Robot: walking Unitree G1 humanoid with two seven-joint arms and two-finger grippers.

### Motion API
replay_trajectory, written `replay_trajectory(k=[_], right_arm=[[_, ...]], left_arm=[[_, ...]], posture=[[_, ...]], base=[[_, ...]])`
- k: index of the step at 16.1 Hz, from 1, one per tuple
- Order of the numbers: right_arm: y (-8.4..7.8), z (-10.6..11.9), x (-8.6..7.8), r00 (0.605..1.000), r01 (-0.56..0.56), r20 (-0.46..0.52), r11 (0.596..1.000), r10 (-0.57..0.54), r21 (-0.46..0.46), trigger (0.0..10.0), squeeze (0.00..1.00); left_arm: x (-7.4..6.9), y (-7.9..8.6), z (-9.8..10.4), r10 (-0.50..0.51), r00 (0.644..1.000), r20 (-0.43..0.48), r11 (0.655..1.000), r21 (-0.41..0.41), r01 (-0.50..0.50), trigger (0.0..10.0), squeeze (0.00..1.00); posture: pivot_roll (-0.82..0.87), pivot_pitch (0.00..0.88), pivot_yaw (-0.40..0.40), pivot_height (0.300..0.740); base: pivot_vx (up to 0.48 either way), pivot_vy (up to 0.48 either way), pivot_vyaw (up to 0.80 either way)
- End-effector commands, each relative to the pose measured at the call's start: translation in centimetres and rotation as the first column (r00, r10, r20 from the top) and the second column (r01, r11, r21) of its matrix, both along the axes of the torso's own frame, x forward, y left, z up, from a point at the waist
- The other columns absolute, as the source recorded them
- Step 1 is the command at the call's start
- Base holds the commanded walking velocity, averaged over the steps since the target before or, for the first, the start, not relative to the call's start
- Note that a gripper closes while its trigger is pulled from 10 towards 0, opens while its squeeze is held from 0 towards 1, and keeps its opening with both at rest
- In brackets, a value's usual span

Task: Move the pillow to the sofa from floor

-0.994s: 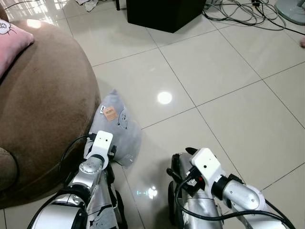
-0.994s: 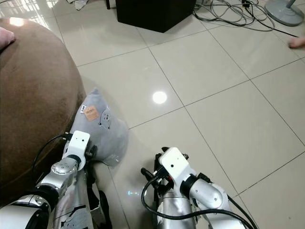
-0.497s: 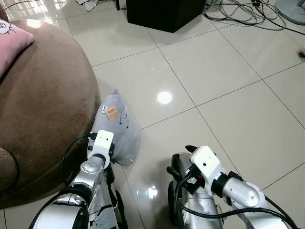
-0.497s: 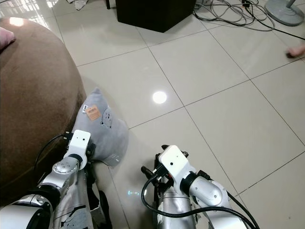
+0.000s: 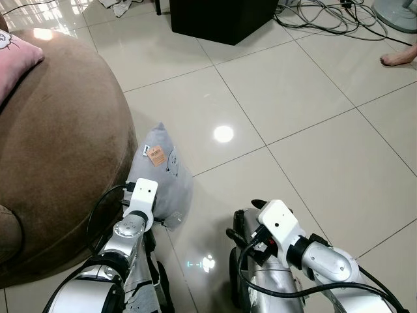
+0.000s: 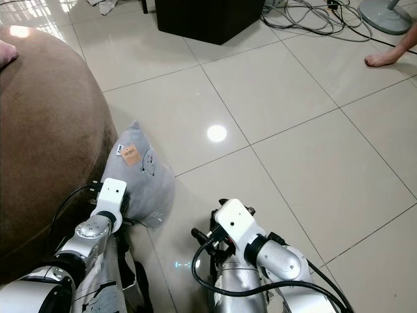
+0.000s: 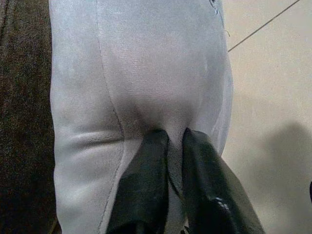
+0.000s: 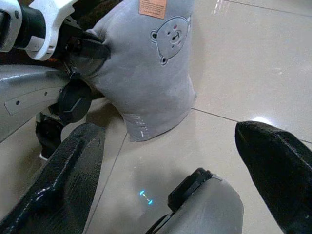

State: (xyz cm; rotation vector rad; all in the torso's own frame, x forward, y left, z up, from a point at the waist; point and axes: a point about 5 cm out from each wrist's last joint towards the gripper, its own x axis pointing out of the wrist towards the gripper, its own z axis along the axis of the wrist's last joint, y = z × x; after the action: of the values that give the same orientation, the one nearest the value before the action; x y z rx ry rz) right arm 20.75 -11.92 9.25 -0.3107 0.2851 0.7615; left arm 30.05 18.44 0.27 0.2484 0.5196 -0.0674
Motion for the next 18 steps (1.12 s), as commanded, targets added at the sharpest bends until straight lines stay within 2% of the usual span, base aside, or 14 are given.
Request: replay_trajectory(k=[1,8,11,13,15,16,17,18], right_arm=[[-0.1,-0.7,-0.3,1.000,-0.002,-0.021,1.000,0.001,-0.018,10.0,0.00],[0.4,-1.6,0.7,1.000,0.020,0.006,1.000,-0.020,-0.015,10.0,0.00],[0.5,-1.7,1.6,0.996,0.060,0.073,0.998,-0.059,-0.020,10.0,0.00],[-0.3,-1.6,2.2,0.985,0.138,0.099,0.990,-0.138,0.009,10.0,0.00],[-0.8,-1.5,2.5,0.974,0.182,0.132,0.983,-0.184,0.031,10.0,0.00],[-1.3,-0.7,2.4,0.953,0.258,0.132,0.957,-0.274,0.131,10.0,0.00],[-1.5,-0.2,2.6,0.936,0.302,0.128,0.934,-0.328,0.191,10.0,0.00],[-1.5,0.3,2.7,0.926,0.313,0.149,0.927,-0.346,0.207,10.0,0.00]], left_arm=[[-0.8,-0.2,-0.9,-0.002,0.999,-0.048,1.000,-0.014,0.001,0.0,0.00],[-0.6,-0.9,-0.7,-0.030,0.999,-0.032,0.996,-0.084,0.027,0.0,0.00],[-0.1,-1.6,-0.2,-0.057,0.998,-0.007,0.990,-0.133,0.056,0.0,0.00],[0.3,-2.8,0.4,-0.114,0.992,0.044,0.971,-0.206,0.121,0.0,0.00],[0.6,-3.3,0.9,-0.136,0.987,0.086,0.958,-0.241,0.153,0.0,0.00],[1.4,-3.8,2.3,-0.116,0.977,0.177,0.934,-0.316,0.168,0.0,0.00],[2.0,-4.1,3.6,-0.104,0.964,0.246,0.918,-0.350,0.188,0.0,0.00],[2.6,-4.5,5.0,-0.101,0.942,0.320,0.901,-0.372,0.223,0.0,0.00]], posture=[[-0.25,0.263,-0.062,0.565],[-0.21,0.188,-0.032,0.565],[-0.19,0.150,-0.010,0.565],[-0.16,0.130,0.007,0.565],[-0.15,0.116,0.011,0.565],[-0.14,0.085,0.012,0.565],[-0.13,0.077,0.011,0.565],[-0.12,0.070,0.012,0.565]], base=[[0.000,0.000,0.00],[0.000,0.000,0.00],[0.000,0.000,0.00],[0.000,0.000,0.00],[0.000,0.000,0.00],[0.000,0.000,0.00],[0.000,0.000,0.00],[0.000,0.000,0.00]])
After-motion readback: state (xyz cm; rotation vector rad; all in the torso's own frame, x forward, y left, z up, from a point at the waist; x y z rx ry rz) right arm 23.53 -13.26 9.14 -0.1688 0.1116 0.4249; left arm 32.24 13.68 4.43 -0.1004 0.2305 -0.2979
